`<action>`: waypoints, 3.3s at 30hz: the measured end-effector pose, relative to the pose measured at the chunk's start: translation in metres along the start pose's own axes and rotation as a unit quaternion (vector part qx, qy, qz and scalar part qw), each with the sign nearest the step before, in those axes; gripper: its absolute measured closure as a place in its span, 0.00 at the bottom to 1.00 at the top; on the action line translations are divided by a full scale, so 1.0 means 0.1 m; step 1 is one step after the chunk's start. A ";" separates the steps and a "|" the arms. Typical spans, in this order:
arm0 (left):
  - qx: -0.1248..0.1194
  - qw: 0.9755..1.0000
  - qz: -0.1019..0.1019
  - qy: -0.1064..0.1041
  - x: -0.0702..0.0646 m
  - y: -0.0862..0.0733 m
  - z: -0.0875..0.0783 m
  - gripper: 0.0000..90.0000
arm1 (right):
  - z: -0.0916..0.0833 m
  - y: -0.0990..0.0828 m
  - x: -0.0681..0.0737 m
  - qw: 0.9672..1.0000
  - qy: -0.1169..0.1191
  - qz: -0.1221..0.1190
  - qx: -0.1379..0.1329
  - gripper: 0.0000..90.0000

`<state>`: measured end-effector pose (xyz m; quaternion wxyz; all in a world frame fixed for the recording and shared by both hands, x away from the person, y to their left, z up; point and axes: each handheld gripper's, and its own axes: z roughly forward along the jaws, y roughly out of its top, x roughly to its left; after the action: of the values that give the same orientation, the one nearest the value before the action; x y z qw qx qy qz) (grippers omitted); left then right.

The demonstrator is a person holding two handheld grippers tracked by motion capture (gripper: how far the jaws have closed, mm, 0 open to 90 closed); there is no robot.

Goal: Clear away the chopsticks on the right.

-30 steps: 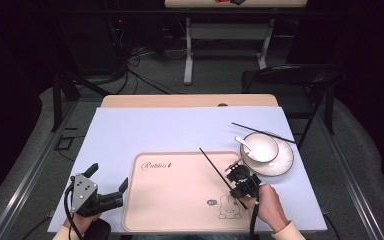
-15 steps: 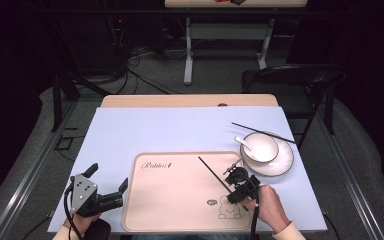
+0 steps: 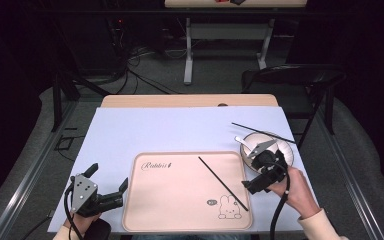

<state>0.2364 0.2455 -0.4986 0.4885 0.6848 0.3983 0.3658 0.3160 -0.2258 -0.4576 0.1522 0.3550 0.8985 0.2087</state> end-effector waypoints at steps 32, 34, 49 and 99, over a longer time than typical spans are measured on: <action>0.002 1.000 0.001 -0.001 0.00 0.00 0.01 0.00 | 0.08 0.52 -1.64 0.998 -0.030 -0.016 0.056 0.01; 0.001 1.000 0.000 0.000 0.00 0.00 0.00 0.00 | 0.17 0.52 -1.67 0.996 -0.025 -0.028 0.078 0.09; 0.002 1.000 -0.001 0.000 0.00 0.00 0.01 0.00 | 0.66 0.51 -1.88 0.987 -0.032 -0.074 0.142 0.69; 0.002 1.000 -0.002 0.001 0.00 0.00 0.01 0.00 | 0.63 0.40 -1.90 0.988 -0.032 0.020 0.147 0.95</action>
<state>0.2371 0.2452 -0.4988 0.4875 0.6843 0.4009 0.3653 0.4988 -0.3161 -0.4691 0.1226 0.3980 0.9067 0.0658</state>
